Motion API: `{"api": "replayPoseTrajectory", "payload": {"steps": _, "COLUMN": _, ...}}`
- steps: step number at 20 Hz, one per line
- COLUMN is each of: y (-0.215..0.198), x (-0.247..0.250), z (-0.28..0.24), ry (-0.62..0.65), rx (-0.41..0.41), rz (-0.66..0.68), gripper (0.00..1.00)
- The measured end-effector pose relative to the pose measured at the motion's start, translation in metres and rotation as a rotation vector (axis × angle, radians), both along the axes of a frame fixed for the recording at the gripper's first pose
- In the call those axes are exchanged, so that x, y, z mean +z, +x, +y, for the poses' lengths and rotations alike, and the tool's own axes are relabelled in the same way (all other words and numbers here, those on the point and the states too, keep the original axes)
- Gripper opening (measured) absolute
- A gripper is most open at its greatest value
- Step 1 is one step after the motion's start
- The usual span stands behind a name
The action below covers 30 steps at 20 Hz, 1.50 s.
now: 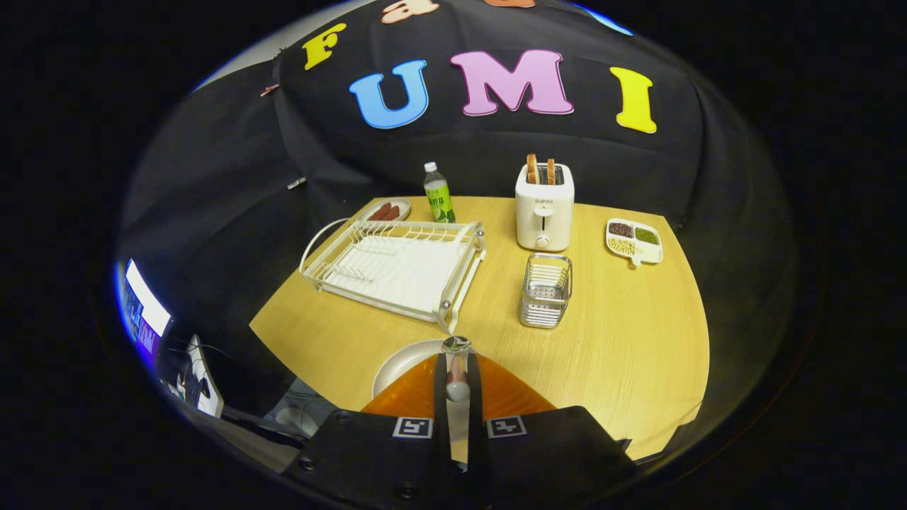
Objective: Take the plate from the dish rack, then take the spoon from the basket and place it into the plate.
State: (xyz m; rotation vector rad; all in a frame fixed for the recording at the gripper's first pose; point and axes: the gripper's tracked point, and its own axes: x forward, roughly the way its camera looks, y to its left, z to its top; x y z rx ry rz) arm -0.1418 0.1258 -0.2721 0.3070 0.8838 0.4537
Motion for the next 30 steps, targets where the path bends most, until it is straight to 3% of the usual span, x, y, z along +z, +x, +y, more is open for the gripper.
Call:
{"api": "replayPoseTrajectory", "payload": {"steps": 12, "y": -0.036, "x": -0.073, "z": 0.040, "ry": -0.058, "rx": 0.155, "rz": 0.069, "gripper": 0.13}}
{"api": "replayPoseTrajectory", "payload": {"steps": 24, "y": -0.043, "x": -0.117, "z": 0.019, "ry": -0.168, "rx": 0.102, "rz": 0.139, "gripper": 0.19}}
{"api": "replayPoseTrajectory", "payload": {"steps": 26, "y": -0.041, "x": -0.112, "z": 0.015, "ry": -0.158, "rx": 0.079, "rz": 0.135, "gripper": 0.37}}
{"api": "replayPoseTrajectory", "payload": {"steps": 29, "y": -0.043, "x": -0.111, "z": 0.011, "ry": -0.167, "rx": 0.084, "rz": 0.133, "gripper": 0.85}}
{"api": "replayPoseTrajectory", "payload": {"steps": 30, "y": -0.043, "x": -0.112, "z": 0.011, "ry": -0.168, "rx": 0.083, "rz": 0.136, "gripper": 0.89}}
